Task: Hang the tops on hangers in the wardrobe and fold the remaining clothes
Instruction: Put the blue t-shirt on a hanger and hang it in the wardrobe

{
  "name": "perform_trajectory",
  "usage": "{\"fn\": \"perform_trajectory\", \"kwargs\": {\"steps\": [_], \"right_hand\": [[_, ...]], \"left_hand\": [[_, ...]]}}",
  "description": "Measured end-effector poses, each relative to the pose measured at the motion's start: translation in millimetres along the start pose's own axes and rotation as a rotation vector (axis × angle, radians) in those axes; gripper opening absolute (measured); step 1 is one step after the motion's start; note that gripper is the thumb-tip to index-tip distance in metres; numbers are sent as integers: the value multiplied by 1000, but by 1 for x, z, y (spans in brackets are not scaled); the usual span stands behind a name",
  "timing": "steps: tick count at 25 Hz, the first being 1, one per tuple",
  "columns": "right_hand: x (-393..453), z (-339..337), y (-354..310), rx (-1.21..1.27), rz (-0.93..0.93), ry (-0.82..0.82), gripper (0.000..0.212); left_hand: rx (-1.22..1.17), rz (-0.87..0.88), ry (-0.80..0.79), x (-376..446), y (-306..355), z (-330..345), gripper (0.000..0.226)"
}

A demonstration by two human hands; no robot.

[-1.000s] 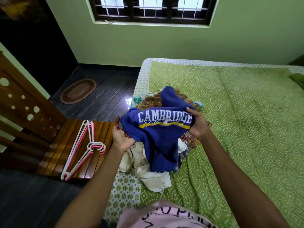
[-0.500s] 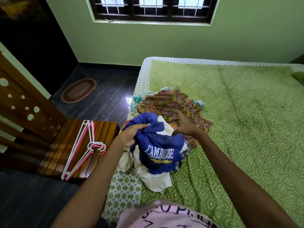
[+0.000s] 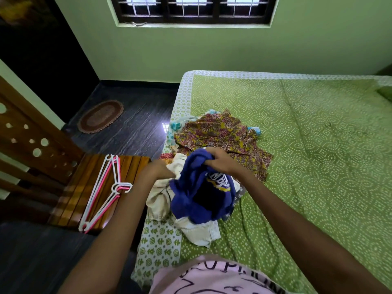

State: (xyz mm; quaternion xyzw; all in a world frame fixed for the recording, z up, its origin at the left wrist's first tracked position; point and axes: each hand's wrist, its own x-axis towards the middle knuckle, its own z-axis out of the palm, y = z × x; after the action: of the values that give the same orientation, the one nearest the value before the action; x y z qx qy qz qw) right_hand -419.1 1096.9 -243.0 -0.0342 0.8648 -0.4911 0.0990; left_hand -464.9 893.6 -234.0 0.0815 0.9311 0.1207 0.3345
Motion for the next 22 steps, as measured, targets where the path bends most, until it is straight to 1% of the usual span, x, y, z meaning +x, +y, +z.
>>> {"fn": "perform_trajectory", "kwargs": {"steps": [1, 2, 3, 4, 5, 6, 7, 8, 9, 10, 11, 13, 15, 16, 17, 18, 19, 21, 22], "right_hand": [[1, 0, -9, -70, -32, -90, 13], [3, 1, -15, -110, -64, -140, 14], [4, 0, -20, -120, -95, -139, 17], [5, -2, -22, -110, -122, -100, 21], [6, -6, -23, -101, -145, -39, 20], [6, -12, -19, -103, -150, 22, 15], [4, -18, -14, -111, -137, 58, 9], [1, -23, -7, -122, -109, 54, 5], [-2, -25, 0, -129, -72, 2, 12], [-7, -24, 7, -159, -30, -77, 20], [-11, -20, 15, -242, 10, -156, 26], [-18, -14, 32, -562, 79, -249, 32], [-25, -14, 51, -801, 201, -237, 39], [-27, -17, 61, -825, 259, -196, 40], [-30, -20, 70, -772, 297, -142, 38], [-31, -23, 79, -654, 322, -63, 33], [-30, -27, 84, -469, 355, 37, 27], [-27, -31, 82, 94, 415, 259, 19], [-25, -30, 79, 328, 420, 331, 19]], "left_hand": [[-71, 201, 87, -1, 10, -4, 60], [-218, 386, 98, -2, 21, -5, 68], [-377, 500, 54, -3, 31, -5, 67], [-494, 545, -11, 0, 38, -3, 59], [-544, 522, -48, 3, 40, 0, 48], [-554, 511, -31, 10, 38, 4, 43], [-528, 516, 21, 14, 34, 4, 48], [-476, 540, 103, 18, 32, 2, 54], [-420, 571, 199, 20, 30, -2, 54], [-370, 582, 307, 20, 30, -7, 49], [-338, 580, 406, 20, 28, -12, 42], [-327, 544, 598, 19, 23, -20, 38], [-398, 467, 724, 19, 11, -27, 30], [-416, 424, 755, 19, 3, -31, 25], [-421, 395, 756, 19, -4, -34, 22], [-439, 383, 725, 20, -10, -36, 20], [-497, 383, 684, 19, -13, -36, 21], [-665, 358, 609, 14, -14, -32, 24], [-700, 310, 544, 11, -13, -28, 24]]}}
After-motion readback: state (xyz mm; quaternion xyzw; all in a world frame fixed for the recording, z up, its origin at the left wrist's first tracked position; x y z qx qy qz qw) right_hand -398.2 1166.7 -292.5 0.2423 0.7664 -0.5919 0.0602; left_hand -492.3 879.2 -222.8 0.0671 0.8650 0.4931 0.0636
